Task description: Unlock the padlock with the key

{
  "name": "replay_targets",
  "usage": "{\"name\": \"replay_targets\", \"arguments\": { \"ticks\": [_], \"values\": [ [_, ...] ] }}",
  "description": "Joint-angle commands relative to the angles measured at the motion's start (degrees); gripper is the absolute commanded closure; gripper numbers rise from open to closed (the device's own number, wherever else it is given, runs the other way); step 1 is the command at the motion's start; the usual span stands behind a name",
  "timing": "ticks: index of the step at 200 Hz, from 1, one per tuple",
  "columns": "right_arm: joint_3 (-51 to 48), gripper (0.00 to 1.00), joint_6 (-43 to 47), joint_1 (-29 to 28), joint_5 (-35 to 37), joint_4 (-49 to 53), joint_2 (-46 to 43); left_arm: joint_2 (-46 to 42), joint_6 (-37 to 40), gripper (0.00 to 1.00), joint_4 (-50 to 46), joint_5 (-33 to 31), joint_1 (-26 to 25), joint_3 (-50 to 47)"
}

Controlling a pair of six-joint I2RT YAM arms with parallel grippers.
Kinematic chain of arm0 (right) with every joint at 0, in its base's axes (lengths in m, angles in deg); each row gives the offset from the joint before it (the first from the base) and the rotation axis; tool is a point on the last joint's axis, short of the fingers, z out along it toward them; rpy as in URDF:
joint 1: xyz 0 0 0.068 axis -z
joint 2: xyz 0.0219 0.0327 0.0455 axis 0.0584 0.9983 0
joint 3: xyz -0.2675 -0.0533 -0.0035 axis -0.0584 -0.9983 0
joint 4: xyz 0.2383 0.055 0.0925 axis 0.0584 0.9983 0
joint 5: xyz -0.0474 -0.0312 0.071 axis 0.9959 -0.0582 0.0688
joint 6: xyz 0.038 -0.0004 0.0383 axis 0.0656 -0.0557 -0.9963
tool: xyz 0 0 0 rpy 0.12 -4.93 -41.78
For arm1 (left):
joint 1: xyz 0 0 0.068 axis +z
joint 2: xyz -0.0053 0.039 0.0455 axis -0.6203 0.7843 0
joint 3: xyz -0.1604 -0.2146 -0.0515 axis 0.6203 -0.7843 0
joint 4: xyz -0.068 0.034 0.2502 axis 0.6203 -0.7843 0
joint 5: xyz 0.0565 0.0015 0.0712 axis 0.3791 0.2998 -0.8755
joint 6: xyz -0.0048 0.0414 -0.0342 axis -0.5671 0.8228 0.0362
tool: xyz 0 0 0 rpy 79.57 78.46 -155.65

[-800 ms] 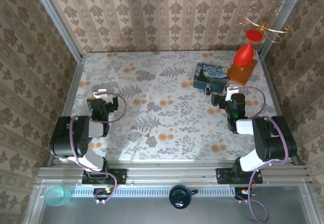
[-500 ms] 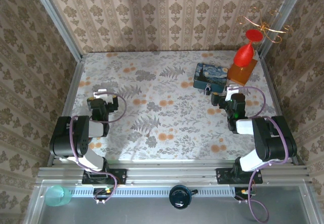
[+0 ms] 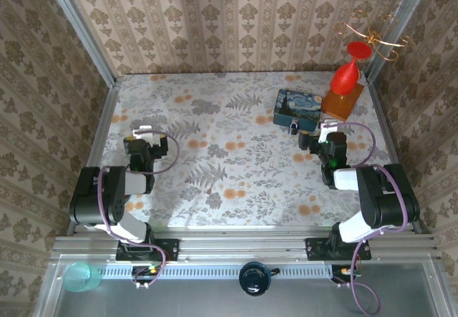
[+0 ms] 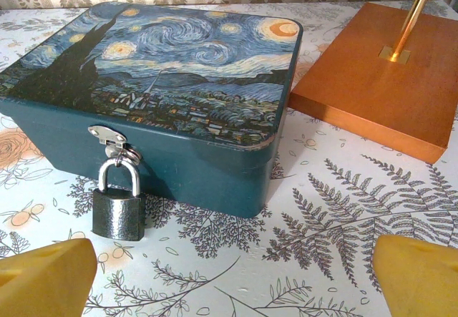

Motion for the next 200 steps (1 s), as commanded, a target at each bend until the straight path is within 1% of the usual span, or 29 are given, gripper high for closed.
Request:
{"name": "replay_targets", "arguments": {
  "ticks": [1, 21, 36, 56, 59, 68, 81, 92, 107, 114, 120, 134, 138, 142, 143, 144, 146, 147, 155, 160, 168, 175, 183, 200],
  "values": [
    [0.6, 0.00, -0.1, -0.2, 0.9, -0.5, 0.1, -6.0, 3.0, 0.00, -2.1, 1.5, -1.7, -0.7],
    [0.6, 0.00, 0.7, -0.4, -0.8, 0.7, -1.6, -11.8, 4.6, 0.00, -6.1, 0.6, -3.6, -1.0],
    [-0.1, 0.00, 0.9, -0.7, -0.1, 1.7, -4.1, -16.8, 3.9, 0.00, -10.7, -0.4, -4.7, -0.4],
    [-1.0, 0.00, 1.0, -1.1, 1.1, 3.6, -7.2, -23.0, -1.1, 0.00, -15.7, -0.3, -5.2, 1.0],
    [-1.1, 0.00, 1.0, -1.3, 1.2, 4.1, -9.0, -23.7, -1.7, 0.00, -16.8, -0.3, -5.2, 1.4],
    [-1.2, 0.00, 0.9, -1.8, 1.5, 5.8, -11.6, -25.9, -5.4, 0.00, -20.2, -0.4, -5.3, 2.8],
    [-0.4, 0.00, 0.6, -2.8, 2.2, 11.0, -16.2, -28.4, -11.8, 0.00, -26.4, -1.8, -5.2, 5.5],
    [1.1, 0.00, -3.2, -3.4, 3.3, 18.0, -20.7, -30.0, -17.4, 0.00, -33.8, -3.5, -5.2, 8.7],
    [4.1, 0.00, -11.1, -3.6, 2.4, 27.4, -26.3, -31.3, -23.5, 0.00, -45.4, -4.2, -5.2, 13.6],
    [5.6, 0.00, -15.2, -3.5, 2.0, 31.2, -28.1, -31.8, -24.6, 0.00, -49.9, -2.5, -5.0, 15.4],
    [6.7, 0.00, -18.8, -3.5, 2.4, 34.6, -29.2, -32.4, -24.2, 0.00, -51.9, 0.1, -4.9, 16.1],
    [9.4, 0.00, -32.6, -3.2, 4.5, 45.2, -31.8, -34.7, -23.2, 0.00, -52.3, 5.7, -4.7, 15.0],
    [9.6, 0.00, -34.5, -2.8, 3.5, 46.3, -32.2, -35.6, -23.8, 0.00, -51.7, 7.0, -4.6, 14.0],
    [9.5, 0.00, -34.8, -2.2, -0.6, 45.8, -32.6, -36.5, -24.9, 0.00, -51.3, 7.5, -4.6, 13.1],
    [9.5, 0.00, -34.8, -2.2, -0.6, 45.8, -32.6, -36.8, -25.3, 0.00, -51.3, 7.6, -4.6, 12.8],
    [9.5, 0.00, -34.6, -2.0, -2.9, 45.4, -32.7, -37.0, -25.7, 0.00, -51.3, 7.6, -4.5, 12.5],
    [9.4, 0.00, -34.4, -1.9, -3.8, 45.1, -32.7, -37.6, -26.7, 0.00, -51.2, 7.6, -4.5, 12.0],
    [9.3, 0.00, -34.1, -1.9, -5.8, 44.7, -32.8, -37.9, -27.2, 0.00, -51.2, 7.6, -4.5, 11.7],
    [9.2, 0.00, -33.0, -2.1, -11.2, 43.7, -32.8, -40.0, -29.8, 0.00, -49.5, 8.9, -3.9, 9.0],
    [9.5, 0.00, -33.0, -2.8, -12.6, 44.8, -32.8, -41.0, -30.1, 0.00, -47.5, 11.1, -3.4, 7.7],
    [10.6, 0.00, -33.6, -5.0, -11.1, 48.2, -32.6, -42.2, -30.2, 0.00, -46.7, 14.4, -2.8, 6.3],
    [11.6, 0.00, -33.4, -7.3, -9.9, 50.6, -32.1, -42.6, -30.0, 0.00, -48.1, 15.8, -2.8, 6.4],
    [12.9, 0.00, -33.4, -11.5, -7.6, 53.3, -31.2, -42.7, -29.4, 0.00, -50.3, 17.1, -3.1, 6.4],
    [14.3, 0.01, -34.1, -20.3, -3.6, 54.9, -29.1, -43.3, -28.5, 0.00, -54.5, 18.5, -4.5, 5.8]
  ]
}}
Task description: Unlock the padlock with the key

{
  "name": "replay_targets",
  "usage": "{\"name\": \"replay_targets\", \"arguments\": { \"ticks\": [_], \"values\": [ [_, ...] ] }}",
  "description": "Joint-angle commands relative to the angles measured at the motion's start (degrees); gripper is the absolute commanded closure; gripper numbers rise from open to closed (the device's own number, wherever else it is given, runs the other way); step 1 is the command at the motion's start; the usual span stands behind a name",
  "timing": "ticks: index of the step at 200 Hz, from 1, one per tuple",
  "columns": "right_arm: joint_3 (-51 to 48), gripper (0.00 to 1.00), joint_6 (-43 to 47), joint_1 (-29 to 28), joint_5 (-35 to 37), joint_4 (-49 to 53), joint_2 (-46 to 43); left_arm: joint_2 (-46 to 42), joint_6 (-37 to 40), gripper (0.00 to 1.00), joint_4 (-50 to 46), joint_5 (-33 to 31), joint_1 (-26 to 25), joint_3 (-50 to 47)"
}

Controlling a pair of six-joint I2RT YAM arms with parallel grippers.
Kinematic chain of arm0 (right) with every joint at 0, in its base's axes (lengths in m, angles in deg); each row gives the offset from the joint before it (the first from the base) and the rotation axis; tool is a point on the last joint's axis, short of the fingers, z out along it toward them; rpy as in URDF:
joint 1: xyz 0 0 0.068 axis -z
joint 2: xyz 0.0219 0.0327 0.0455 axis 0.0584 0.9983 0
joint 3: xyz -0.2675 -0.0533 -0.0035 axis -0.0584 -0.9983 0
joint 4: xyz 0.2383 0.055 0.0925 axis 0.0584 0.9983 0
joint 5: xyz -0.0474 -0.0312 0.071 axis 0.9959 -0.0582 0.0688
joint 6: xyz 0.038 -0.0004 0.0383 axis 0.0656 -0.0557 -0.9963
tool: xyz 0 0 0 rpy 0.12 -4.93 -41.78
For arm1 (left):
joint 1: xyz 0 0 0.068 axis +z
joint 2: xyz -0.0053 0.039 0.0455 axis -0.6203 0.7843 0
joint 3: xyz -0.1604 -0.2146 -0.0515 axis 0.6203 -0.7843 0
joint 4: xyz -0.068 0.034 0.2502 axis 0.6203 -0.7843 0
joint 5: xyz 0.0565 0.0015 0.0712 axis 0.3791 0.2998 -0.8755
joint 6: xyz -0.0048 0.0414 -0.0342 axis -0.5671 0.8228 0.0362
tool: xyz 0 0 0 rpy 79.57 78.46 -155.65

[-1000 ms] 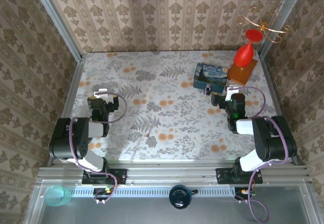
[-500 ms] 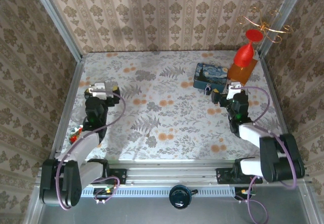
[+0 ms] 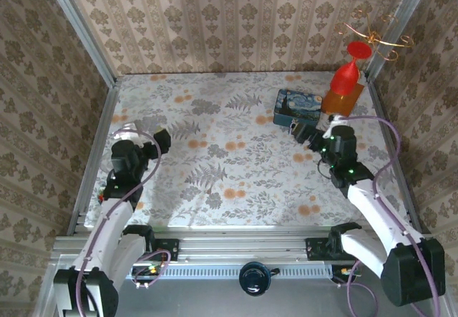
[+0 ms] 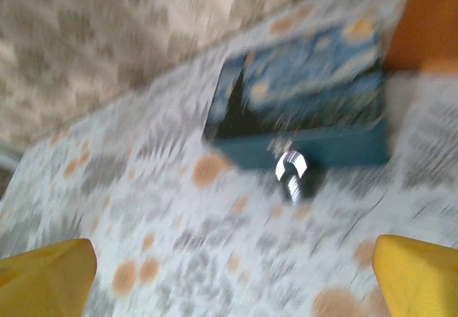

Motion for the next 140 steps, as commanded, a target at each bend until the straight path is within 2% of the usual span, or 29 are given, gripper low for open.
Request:
{"name": "replay_targets", "arguments": {
  "ticks": [1, 39, 70, 113, 140],
  "values": [
    [3.6, 0.00, -3.9, -10.4, 2.2, 8.8, 2.4, -1.4, -1.4, 0.00, -5.7, 6.5, -1.4, -0.7],
    [10.4, 0.05, -9.7, -28.2, 9.1, 13.7, 12.9, -11.3, -3.3, 0.00, -11.4, 4.3, -6.4, -8.9],
    [18.1, 0.12, -17.9, -36.9, 8.3, 18.2, 22.9, -22.4, -4.7, 0.00, -17.5, 2.9, -9.3, -12.1],
    [30.5, 0.26, -21.3, -45.0, 8.1, 24.2, 39.4, -35.9, -3.4, 0.00, -26.6, -4.7, -9.8, -11.5],
    [37.9, 0.32, -20.9, -48.3, 8.5, 28.9, 46.9, -40.2, -3.2, 0.00, -30.5, -5.1, -9.8, -11.1]
  ]
}}
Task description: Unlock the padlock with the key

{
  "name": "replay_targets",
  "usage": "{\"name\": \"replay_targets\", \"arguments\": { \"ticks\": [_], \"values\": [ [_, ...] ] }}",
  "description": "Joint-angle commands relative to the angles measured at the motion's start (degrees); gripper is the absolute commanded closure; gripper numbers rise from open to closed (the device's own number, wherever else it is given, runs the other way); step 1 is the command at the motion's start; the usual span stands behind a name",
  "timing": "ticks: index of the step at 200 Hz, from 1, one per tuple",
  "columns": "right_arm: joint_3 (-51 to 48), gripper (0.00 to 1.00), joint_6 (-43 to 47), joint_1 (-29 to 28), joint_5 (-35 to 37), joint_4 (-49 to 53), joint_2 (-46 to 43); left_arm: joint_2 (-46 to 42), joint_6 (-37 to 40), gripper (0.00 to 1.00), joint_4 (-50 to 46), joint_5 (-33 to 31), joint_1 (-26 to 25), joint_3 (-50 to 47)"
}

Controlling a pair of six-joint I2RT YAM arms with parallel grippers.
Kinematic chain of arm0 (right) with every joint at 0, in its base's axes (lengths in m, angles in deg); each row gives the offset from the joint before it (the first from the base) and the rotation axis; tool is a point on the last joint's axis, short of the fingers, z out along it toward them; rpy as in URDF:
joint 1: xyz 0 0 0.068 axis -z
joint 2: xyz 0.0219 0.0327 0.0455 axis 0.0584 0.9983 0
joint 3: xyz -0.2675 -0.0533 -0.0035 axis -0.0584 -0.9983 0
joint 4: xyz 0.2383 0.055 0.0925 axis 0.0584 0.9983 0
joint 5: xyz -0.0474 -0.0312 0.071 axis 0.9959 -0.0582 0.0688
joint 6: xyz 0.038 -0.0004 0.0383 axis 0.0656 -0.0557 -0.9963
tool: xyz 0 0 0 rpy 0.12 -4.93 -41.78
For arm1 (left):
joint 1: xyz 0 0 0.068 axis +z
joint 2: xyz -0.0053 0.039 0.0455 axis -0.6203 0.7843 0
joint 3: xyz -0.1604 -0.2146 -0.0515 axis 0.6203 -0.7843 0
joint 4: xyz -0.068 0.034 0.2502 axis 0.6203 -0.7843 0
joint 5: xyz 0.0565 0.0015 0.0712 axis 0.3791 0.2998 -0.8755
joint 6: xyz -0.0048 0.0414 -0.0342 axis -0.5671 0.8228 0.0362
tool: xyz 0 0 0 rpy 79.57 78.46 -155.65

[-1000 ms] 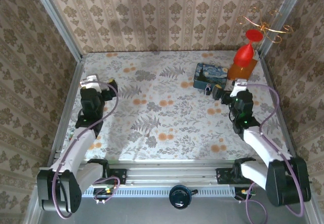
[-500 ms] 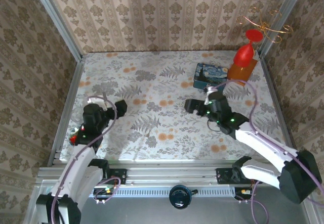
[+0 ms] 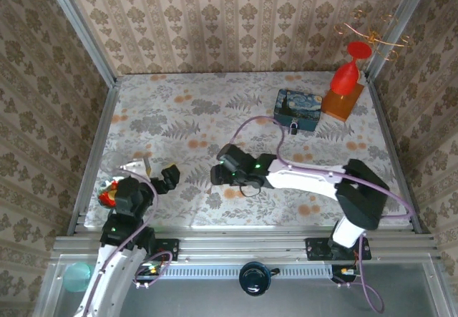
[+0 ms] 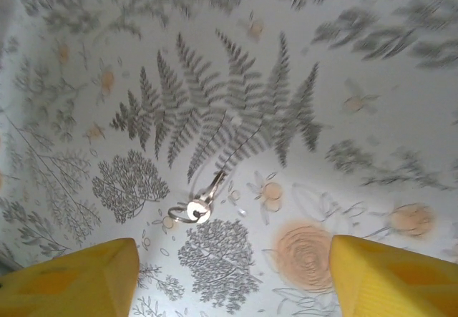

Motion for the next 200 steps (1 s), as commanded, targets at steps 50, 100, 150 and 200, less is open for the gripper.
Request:
{"name": "replay_targets", "arguments": {
  "ticks": [50, 100, 150, 200],
  "values": [
    [15.9, 0.45, -1.3, -4.2, 2.6, 14.5, 13.9, -5.9, -1.1, 0.00, -11.6, -7.5, -0.2, 3.2],
    [25.6, 0.52, 0.0, -5.8, 5.5, 22.2, 21.5, -7.3, -3.2, 0.00, -17.9, -17.1, -2.5, 5.3],
    [31.3, 0.55, 1.2, -6.1, 6.9, 26.0, 25.9, -7.3, -4.0, 0.00, -18.8, -18.6, -2.8, 5.4],
    [34.1, 0.58, 1.5, -6.8, 6.6, 27.5, 29.3, -7.3, -4.3, 0.00, -19.2, -19.7, -2.8, 5.4]
  ]
}}
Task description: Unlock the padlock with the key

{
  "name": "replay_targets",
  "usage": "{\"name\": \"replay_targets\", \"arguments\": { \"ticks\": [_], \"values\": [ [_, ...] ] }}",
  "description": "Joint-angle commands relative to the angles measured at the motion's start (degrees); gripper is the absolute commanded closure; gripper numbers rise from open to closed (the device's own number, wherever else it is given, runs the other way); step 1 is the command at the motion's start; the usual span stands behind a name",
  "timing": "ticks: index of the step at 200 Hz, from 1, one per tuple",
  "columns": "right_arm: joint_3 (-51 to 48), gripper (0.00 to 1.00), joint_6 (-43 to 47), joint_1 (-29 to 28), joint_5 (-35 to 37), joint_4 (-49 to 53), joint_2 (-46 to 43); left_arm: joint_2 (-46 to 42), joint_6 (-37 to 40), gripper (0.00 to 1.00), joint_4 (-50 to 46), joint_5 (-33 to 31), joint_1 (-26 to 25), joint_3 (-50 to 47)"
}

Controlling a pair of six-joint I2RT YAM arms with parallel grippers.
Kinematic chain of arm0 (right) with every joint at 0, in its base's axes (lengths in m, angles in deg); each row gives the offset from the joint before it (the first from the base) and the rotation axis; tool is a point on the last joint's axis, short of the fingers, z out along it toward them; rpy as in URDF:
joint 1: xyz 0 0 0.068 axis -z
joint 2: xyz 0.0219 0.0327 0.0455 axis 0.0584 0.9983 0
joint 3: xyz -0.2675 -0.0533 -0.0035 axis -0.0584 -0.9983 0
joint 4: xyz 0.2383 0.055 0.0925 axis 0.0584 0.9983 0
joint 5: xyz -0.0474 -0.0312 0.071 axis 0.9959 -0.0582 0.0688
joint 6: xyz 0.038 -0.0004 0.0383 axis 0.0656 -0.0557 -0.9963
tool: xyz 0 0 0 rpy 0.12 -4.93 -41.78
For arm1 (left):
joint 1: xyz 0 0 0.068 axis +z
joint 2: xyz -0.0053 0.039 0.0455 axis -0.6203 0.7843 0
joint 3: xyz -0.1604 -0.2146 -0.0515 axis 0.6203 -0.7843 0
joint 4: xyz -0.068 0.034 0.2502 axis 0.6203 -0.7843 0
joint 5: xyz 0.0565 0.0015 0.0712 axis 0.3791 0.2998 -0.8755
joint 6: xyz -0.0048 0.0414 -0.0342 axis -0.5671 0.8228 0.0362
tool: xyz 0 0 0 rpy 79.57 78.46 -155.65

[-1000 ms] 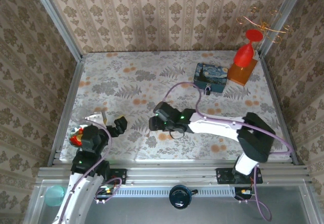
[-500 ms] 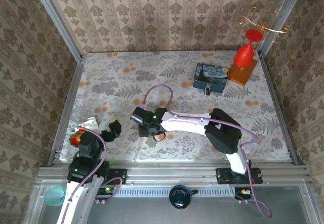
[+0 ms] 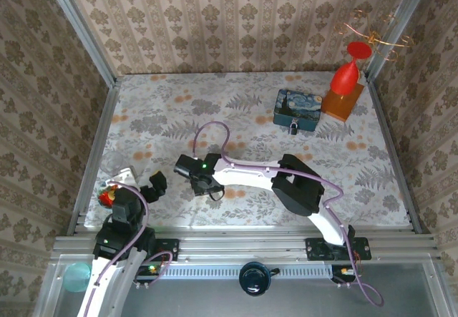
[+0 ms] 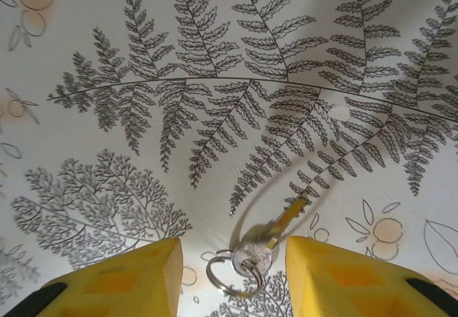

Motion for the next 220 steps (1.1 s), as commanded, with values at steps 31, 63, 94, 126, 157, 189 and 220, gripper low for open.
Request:
{"name": "replay_targets", "arguments": {
  "ticks": [31, 63, 94, 126, 157, 189, 220],
  "values": [
    [3.6, 0.58, 0.7, -1.2, 2.2, 5.3, 3.3, -0.8, -0.7, 0.00, -0.9, -2.0, -0.2, 1.6],
    [3.4, 0.60, 0.7, -1.2, 2.7, 5.5, 4.1, -0.8, -0.7, 0.00, -0.8, -2.4, -0.2, 1.4],
    [3.3, 0.62, 0.5, -1.2, 4.3, 6.8, 4.5, -0.8, -0.7, 0.00, -0.8, -2.7, -0.2, 1.2],
    [2.8, 0.65, -0.3, -1.2, 5.9, 7.9, 4.4, -0.8, -0.6, 0.00, -0.6, -2.7, -0.2, 1.1],
    [1.0, 0.67, -0.5, -1.2, 6.5, 6.0, 2.6, -0.8, -0.6, 0.00, -0.5, -2.7, -0.2, 1.0],
    [0.4, 0.71, -0.8, -1.2, 6.8, 5.8, 2.1, -0.9, -0.5, 0.00, -0.5, -2.7, -0.2, 0.9],
    [-0.8, 0.73, -1.5, -1.2, 8.0, 6.2, 1.1, -0.8, -0.5, 0.00, -0.4, -2.8, -0.2, 0.9]
  ]
}}
